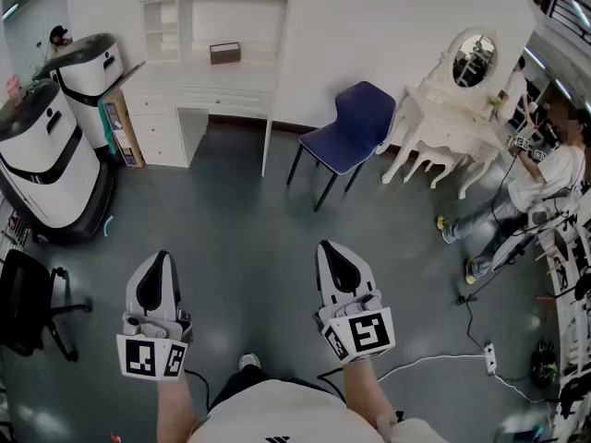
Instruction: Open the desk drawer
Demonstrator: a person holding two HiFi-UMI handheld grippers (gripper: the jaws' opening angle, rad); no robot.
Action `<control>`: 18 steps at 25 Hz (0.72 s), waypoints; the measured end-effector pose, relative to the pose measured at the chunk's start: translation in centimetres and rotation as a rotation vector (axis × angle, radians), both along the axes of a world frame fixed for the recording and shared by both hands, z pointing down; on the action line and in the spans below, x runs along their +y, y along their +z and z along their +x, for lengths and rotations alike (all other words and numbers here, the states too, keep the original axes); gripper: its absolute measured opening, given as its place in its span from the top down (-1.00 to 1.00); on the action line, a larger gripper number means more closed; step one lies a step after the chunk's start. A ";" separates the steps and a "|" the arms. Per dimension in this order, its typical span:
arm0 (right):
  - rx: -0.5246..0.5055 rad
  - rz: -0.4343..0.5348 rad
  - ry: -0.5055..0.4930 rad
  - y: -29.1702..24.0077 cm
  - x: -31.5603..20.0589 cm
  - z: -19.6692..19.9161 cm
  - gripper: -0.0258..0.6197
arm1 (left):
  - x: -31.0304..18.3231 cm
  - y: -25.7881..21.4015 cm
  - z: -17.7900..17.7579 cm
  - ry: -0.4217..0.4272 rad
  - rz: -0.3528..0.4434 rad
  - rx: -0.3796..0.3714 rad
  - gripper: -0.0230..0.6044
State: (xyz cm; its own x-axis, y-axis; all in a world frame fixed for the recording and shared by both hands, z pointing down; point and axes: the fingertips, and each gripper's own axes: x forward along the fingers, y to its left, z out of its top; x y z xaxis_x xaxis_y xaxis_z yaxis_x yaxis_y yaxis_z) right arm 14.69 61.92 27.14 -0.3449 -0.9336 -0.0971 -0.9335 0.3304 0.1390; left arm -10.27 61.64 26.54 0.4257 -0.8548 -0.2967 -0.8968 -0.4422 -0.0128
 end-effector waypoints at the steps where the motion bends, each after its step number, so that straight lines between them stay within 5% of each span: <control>1: 0.000 0.000 -0.002 -0.1 -0.2 -0.1 0.96 | -0.2 0.0 0.0 0.000 -0.003 0.000 0.92; 18: -0.014 0.040 -0.019 -0.5 -4.6 -2.8 0.96 | -4.4 -0.7 -2.3 0.028 0.040 -0.012 0.92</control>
